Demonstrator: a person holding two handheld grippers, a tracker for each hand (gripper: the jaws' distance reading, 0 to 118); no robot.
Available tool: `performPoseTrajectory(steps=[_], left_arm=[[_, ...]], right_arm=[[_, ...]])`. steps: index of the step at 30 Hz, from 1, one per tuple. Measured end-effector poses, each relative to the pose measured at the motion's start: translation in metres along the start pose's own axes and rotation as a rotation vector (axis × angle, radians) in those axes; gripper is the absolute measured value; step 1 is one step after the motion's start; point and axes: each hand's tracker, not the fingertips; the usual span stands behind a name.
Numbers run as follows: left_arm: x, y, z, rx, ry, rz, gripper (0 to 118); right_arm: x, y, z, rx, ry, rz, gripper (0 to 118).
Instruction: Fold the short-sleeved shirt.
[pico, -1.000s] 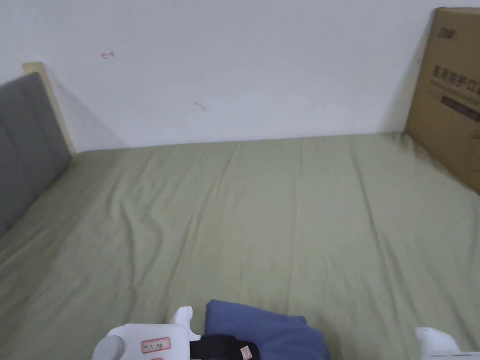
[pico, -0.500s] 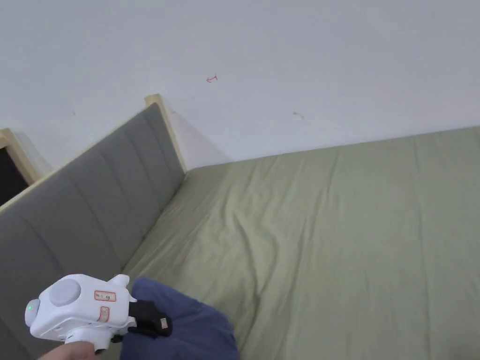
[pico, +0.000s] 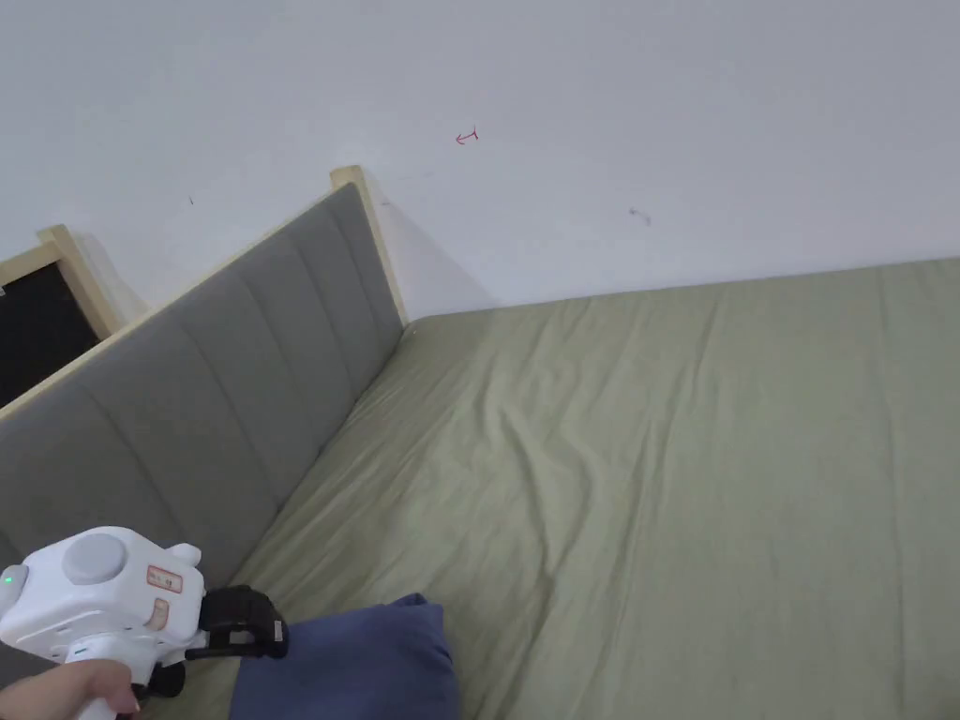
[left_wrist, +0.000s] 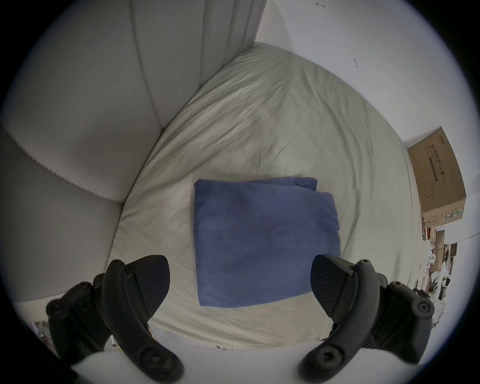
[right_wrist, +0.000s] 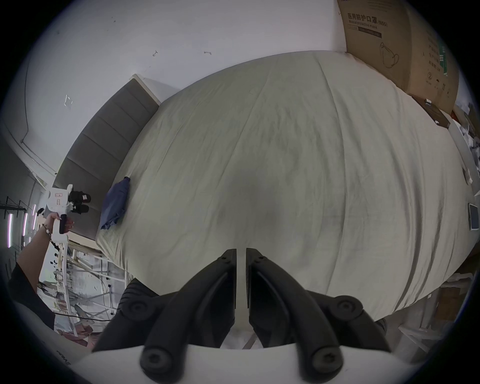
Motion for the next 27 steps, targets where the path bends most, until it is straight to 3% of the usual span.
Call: performPoseTrajectory(steps=[3,6,7,8,10,11,14,17,22,25,27], left_arm=[[0.031,-0.01,-0.012,0.007,-0.013,0.008,112],[0.069,-0.009,-0.038,-0.05,-0.117,-0.023,108],[0.093,-0.014,-0.042,-0.063,-0.121,-0.068,92],[0.13,-0.031,-0.044,-0.059,-0.12,-0.113,66],[0.182,-0.052,-0.052,-0.037,-0.094,-0.166,0],[0.202,-0.063,-0.056,-0.028,-0.093,-0.187,1],[0.27,-0.103,-0.041,0.049,-0.354,-0.22,0],[0.323,-0.134,-0.001,0.291,-0.398,-0.23,0],[0.365,-0.191,0.079,0.899,-0.388,-0.297,0],[0.376,-0.215,0.11,1.129,-0.336,-0.316,0],[0.386,-0.224,0.121,1.21,-0.269,-0.38,0]], right_arm=[[0.002,0.0,0.0,0.004,0.003,-0.001,7],[0.005,-0.002,-0.002,-0.003,0.002,-0.002,7],[0.005,-0.002,-0.002,-0.001,0.001,-0.004,7],[0.005,-0.003,-0.002,0.007,0.001,-0.008,7],[0.007,-0.004,-0.001,0.03,0.003,-0.017,7],[0.007,-0.005,0.0,0.039,0.008,-0.021,7],[0.006,-0.005,0.007,0.062,0.022,-0.022,7],[0.004,0.001,0.024,0.164,0.0,0.025,7],[-0.001,0.005,0.067,0.553,-0.077,0.15,7],[-0.009,0.001,0.103,0.871,-0.027,0.221,7],[-0.017,0.003,0.119,1.002,-0.096,0.252,7]])
